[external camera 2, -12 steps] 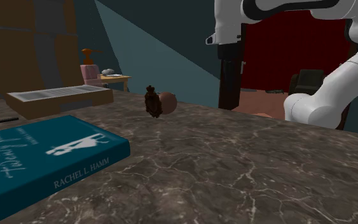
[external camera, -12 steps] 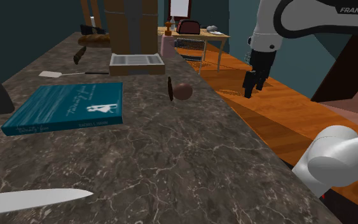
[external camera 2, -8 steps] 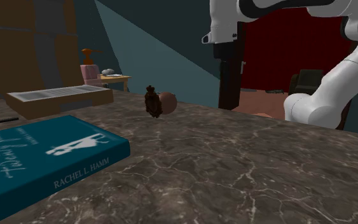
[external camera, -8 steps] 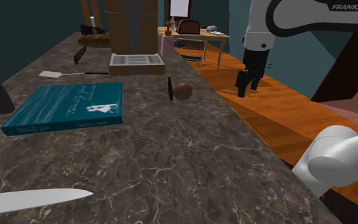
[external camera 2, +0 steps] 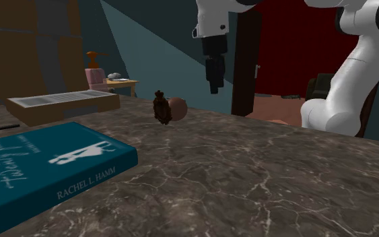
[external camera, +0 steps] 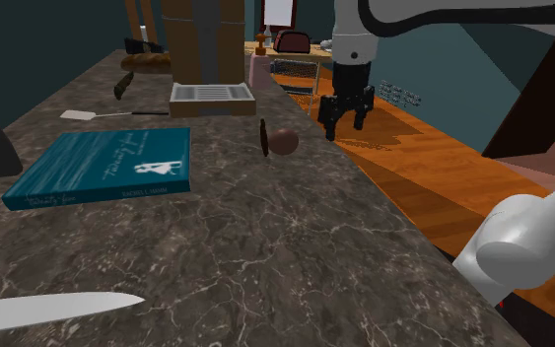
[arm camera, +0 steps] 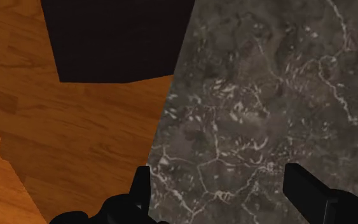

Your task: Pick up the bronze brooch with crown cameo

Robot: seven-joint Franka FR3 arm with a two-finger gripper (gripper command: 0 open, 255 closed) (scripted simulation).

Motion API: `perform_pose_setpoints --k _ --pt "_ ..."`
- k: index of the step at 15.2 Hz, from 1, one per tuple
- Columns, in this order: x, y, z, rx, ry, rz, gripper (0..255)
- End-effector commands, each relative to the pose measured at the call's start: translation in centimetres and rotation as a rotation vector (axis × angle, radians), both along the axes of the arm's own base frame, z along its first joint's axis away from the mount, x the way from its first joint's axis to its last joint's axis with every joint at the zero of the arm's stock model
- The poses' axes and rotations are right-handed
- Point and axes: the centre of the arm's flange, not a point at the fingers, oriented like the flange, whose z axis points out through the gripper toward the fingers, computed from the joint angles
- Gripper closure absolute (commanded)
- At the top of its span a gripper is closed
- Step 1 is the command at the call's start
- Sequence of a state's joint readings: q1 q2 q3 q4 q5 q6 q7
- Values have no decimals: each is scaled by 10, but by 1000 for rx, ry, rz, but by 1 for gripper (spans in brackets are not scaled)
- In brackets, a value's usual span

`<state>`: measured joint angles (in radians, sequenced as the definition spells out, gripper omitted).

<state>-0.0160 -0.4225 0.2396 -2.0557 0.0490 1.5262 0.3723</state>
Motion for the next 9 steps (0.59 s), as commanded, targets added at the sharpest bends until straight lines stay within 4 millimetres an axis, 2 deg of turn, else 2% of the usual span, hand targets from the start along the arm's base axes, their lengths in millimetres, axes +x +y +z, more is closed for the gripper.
perform_pose_setpoints --k 1,9 --pt "22 18 2 -6 0 -36 0" --pt "107 83 15 -33 -1 -169 0"
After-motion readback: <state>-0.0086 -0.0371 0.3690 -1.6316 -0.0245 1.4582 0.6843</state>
